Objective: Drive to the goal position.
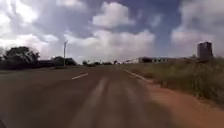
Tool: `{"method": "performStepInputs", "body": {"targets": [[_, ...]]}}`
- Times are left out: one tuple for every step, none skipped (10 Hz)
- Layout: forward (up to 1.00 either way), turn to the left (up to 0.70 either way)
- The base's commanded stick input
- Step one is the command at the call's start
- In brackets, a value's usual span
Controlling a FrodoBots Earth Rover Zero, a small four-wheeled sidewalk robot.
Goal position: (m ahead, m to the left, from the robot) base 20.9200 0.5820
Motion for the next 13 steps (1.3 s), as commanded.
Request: {"method": "performStepInputs", "body": {"targets": [[1.0, 0.0], [1.0, 0.0], [1.0, 0.0], [1.0, 0.0], [1.0, 0.0], [1.0, 0.0], [1.0, 0.0], [1.0, 0.0], [1.0, 0.0], [1.0, 0.0], [1.0, 0.0], [1.0, 0.0], [1.0, 0.0]]}}
